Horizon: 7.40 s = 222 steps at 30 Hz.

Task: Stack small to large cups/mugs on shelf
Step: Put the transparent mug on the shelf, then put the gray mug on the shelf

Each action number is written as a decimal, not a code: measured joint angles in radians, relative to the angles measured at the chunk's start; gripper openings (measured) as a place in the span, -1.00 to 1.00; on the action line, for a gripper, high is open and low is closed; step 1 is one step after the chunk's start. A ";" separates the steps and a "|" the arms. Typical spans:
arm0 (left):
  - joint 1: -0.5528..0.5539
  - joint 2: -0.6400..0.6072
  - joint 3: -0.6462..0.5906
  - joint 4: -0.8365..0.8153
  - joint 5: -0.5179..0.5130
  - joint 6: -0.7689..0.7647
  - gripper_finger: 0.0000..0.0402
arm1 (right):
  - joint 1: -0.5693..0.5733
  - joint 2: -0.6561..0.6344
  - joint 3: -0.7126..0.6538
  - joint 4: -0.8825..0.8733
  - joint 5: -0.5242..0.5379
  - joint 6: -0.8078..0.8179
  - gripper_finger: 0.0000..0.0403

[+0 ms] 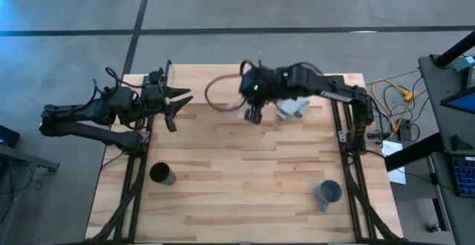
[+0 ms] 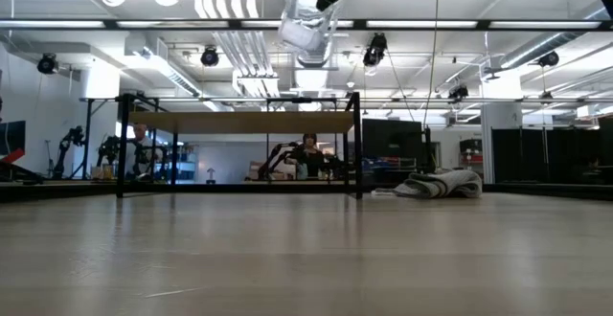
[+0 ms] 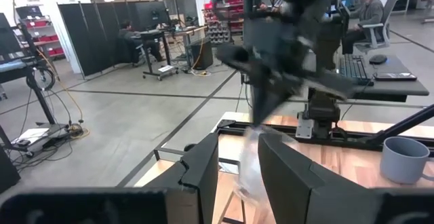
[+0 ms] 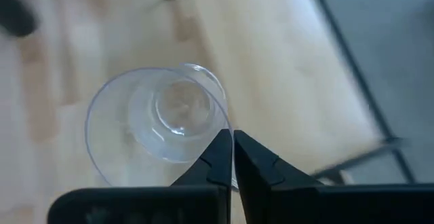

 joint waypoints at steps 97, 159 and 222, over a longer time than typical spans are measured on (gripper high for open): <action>0.000 0.075 -0.002 0.007 0.007 -0.077 -0.54 | -0.056 0.067 0.093 -0.332 -0.215 0.115 -0.96; -0.022 0.378 0.015 0.271 0.380 -0.254 -0.54 | 0.716 -0.397 -1.149 0.109 -0.569 1.804 -0.39; -0.021 0.282 0.009 0.248 0.102 -0.290 -0.54 | 0.044 -0.361 -0.526 0.751 -0.093 0.348 -0.96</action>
